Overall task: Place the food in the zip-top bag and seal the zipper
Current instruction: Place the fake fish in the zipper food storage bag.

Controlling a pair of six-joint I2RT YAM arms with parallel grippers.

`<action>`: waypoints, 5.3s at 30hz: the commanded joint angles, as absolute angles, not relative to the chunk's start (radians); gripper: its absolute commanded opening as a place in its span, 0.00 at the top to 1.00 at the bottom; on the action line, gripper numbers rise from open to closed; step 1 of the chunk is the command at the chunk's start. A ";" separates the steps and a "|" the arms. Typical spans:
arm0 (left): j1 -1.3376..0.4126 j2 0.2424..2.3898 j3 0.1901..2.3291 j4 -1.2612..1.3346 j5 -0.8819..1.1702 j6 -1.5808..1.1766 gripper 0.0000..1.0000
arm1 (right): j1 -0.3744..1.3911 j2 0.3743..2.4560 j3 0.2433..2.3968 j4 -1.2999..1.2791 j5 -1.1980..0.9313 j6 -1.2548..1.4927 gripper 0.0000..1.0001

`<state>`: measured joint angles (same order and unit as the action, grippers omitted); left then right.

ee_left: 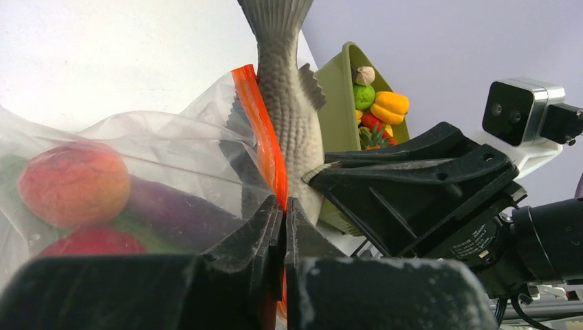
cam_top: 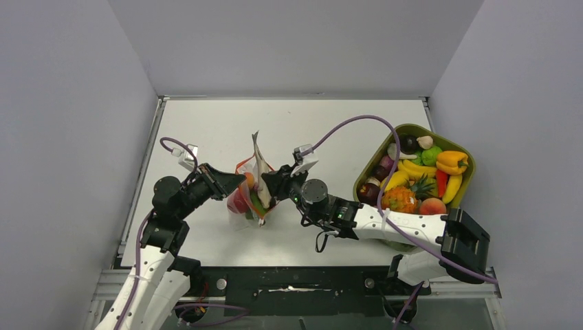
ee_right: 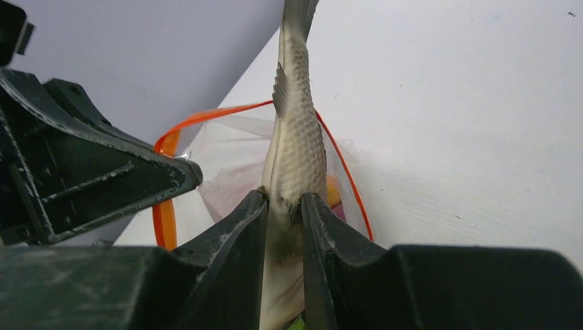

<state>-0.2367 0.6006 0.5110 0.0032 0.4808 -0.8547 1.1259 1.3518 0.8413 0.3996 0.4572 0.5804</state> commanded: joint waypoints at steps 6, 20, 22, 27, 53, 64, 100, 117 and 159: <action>-0.241 0.590 0.504 0.149 0.495 -0.897 1.00 | 1.155 1.375 0.784 0.645 0.631 0.709 0.86; -0.239 0.604 0.485 0.199 0.486 -0.929 1.00 | 1.212 1.387 0.848 0.353 0.449 0.544 0.52; -0.240 0.603 0.483 0.199 0.488 -0.928 1.00 | 1.210 1.371 0.874 0.288 0.423 0.508 0.51; -0.239 0.596 0.482 0.189 0.493 -0.927 1.00 | 1.180 1.309 0.942 0.134 0.347 0.399 0.52; -0.240 0.569 0.465 0.212 0.538 -0.917 1.00 | 0.963 1.499 1.265 -0.026 0.198 0.598 0.45; -0.240 0.568 0.469 0.206 0.531 -0.917 1.00 | 0.942 1.434 1.166 0.049 0.213 0.578 0.94; -0.240 0.589 0.434 0.289 0.506 -0.985 1.00 | 1.072 1.244 0.828 0.489 0.501 0.659 1.00; -0.240 0.606 0.380 0.419 0.483 -1.137 1.00 | 1.127 1.361 0.679 0.913 0.412 0.543 1.00; -0.241 0.640 0.411 0.385 0.525 -1.052 1.00 | 1.026 1.366 1.020 0.047 0.224 0.506 0.60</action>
<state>-0.2367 0.6548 0.3553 0.3161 0.5095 -1.0740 1.0531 1.4979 0.9947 0.0937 0.2527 0.6312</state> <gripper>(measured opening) 0.014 0.343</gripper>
